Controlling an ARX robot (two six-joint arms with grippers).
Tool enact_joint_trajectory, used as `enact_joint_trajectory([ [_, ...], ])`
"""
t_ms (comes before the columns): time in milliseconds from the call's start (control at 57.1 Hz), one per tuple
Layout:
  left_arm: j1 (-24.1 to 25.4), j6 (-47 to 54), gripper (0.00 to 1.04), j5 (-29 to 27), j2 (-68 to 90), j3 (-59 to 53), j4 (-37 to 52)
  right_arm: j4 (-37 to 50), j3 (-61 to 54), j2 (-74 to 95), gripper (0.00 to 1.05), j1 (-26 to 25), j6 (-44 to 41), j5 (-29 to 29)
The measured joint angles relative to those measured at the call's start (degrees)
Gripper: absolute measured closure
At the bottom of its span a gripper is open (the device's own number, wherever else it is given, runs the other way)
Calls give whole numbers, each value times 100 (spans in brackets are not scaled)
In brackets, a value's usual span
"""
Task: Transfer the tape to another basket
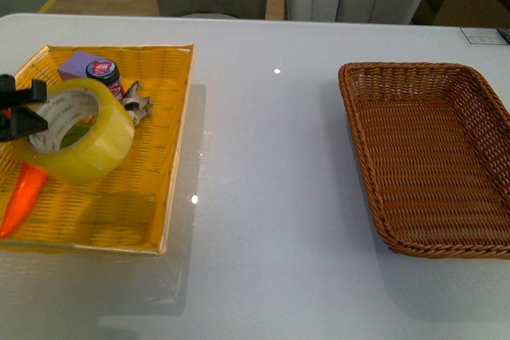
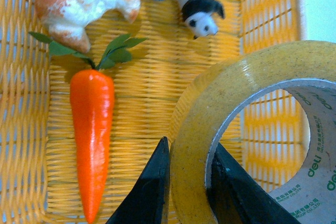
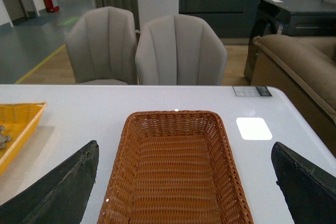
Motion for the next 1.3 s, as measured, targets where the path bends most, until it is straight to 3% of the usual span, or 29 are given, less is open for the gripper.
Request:
enact_joint_trajectory([
  [350, -1921, -656, 90, -157, -581, 804, -282, 0, 0, 0, 9, 0, 0, 2],
  [578, -2887, -857, 90, -212, -671, 1010, -367, 0, 0, 0, 9, 0, 0, 0],
  [718, -3084, -944, 90, -201, -678, 1010, -380, -2, 0, 2, 9, 0, 0, 4],
  [823, -3099, -964, 90, -208, -684, 1008, -380, -1600, 697, 1121, 9, -146, 968, 96],
  [893, -3130, -964, 90, -234, -717, 1008, -385, -1742, 1005, 2013, 9, -444, 1478, -286],
  [1068, -3176, -964, 90, -199, -734, 1008, -461, -396, 1456, 3635, 9, -726, 2529, -1690],
  [1191, -3211, -962, 90, -175, -752, 1008, -509, 1353, 1471, 4715, 9, -531, 3679, -2942],
  [1296, -3235, -962, 90, -160, -785, 1008, -575, 2710, 1423, 5475, 9, -221, 4286, -3320],
])
